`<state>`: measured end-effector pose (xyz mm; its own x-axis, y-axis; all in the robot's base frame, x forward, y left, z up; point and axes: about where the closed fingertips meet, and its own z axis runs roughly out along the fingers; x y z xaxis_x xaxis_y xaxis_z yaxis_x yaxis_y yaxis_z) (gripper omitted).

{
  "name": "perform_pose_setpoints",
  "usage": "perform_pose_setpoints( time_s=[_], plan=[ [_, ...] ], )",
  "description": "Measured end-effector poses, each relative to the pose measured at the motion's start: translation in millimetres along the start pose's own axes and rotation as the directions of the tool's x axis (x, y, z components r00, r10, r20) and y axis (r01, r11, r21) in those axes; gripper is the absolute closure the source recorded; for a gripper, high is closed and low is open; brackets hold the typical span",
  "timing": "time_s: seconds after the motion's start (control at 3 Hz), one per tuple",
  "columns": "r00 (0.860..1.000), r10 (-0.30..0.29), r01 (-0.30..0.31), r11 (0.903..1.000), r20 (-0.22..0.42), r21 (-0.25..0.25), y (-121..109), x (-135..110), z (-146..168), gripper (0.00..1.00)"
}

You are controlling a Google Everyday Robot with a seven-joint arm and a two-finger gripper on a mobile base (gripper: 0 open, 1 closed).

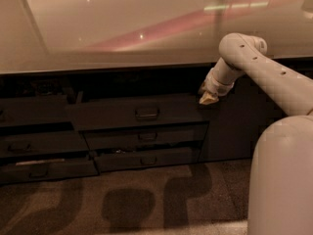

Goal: Open top drawer

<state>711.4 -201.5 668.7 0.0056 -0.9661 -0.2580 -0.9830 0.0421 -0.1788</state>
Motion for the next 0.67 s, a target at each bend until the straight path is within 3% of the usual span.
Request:
perform_pose_setpoints(
  time_s=[0.67],
  plan=[
    [1.0,-0.01,0.01,1.0,-0.001,-0.002,7.5,-0.3,-0.5,1.0]
  ],
)
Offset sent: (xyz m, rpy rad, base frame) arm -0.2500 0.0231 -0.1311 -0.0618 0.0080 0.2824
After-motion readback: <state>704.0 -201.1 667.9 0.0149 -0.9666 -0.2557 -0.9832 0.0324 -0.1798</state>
